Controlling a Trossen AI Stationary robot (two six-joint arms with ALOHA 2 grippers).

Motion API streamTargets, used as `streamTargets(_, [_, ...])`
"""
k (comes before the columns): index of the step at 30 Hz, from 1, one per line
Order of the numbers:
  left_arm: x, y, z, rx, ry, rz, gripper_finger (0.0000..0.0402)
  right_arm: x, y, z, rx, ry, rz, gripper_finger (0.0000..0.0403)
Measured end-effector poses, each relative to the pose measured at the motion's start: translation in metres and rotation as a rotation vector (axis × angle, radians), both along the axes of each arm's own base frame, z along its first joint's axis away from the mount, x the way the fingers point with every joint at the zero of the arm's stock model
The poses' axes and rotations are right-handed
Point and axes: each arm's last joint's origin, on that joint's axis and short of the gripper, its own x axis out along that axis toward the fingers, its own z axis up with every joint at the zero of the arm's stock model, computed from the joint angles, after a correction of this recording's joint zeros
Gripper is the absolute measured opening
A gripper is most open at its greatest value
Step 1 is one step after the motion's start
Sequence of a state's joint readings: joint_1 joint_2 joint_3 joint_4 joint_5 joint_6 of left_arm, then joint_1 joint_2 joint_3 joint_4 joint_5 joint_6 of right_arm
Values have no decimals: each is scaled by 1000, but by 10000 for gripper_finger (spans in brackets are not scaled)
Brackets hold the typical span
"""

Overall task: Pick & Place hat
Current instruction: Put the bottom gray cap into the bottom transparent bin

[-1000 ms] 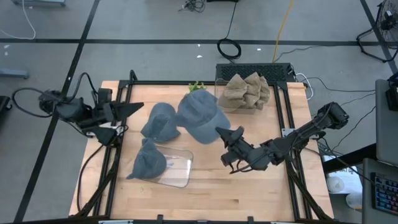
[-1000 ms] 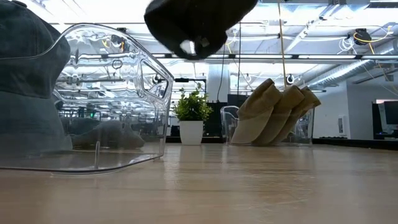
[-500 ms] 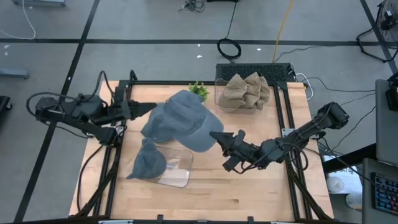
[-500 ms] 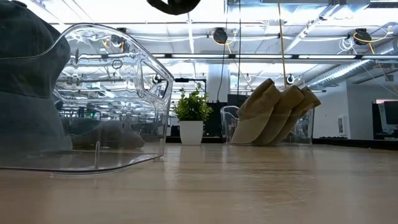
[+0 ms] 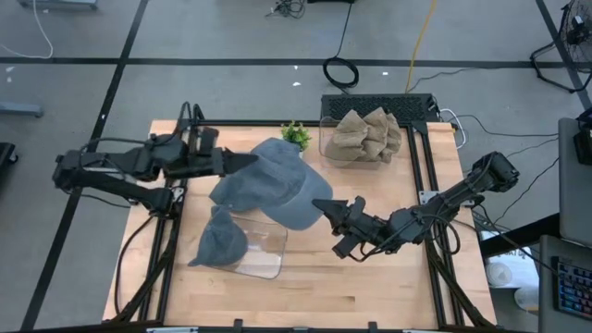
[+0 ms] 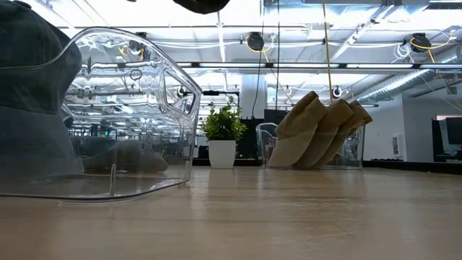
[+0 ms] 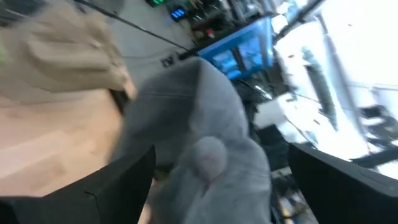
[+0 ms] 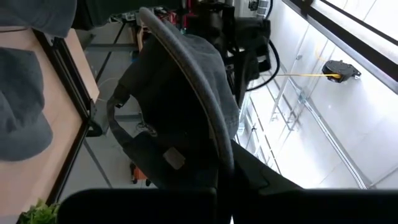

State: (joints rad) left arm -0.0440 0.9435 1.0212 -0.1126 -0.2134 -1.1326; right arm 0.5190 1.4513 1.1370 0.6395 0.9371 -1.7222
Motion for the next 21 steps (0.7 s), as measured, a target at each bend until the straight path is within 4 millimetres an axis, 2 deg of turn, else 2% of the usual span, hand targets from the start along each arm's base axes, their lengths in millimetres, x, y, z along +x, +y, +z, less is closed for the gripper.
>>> streamTargets(3, [12, 2, 0, -6, -34, -68, 363, 0, 0, 0, 1, 0, -1, 0])
streamTargets(5, [17, 3, 0, -23, -56, -104, 338, 0, 0, 0, 1, 0, -2, 0])
streamTargets(8, [22, 7, 0, -55, -75, -145, 272, 0, 0, 0, 1, 0, -4, 0])
streamTargets(12, [22, 10, 0, -81, -74, -183, 162, 0, -1, 0, 10, 1, -23, 0])
streamTargets(17, [12, 10, 6, -56, -106, -195, 34, 0, -1, -1, 38, 1, -50, 4])
streamTargets(19, [8, 10, 9, -34, -118, -195, 12, 0, -1, -3, 31, 12, -49, 4])
streamTargets(21, [4, 10, 11, -21, -124, -197, 13, 0, -1, -5, 18, 33, -46, 3])
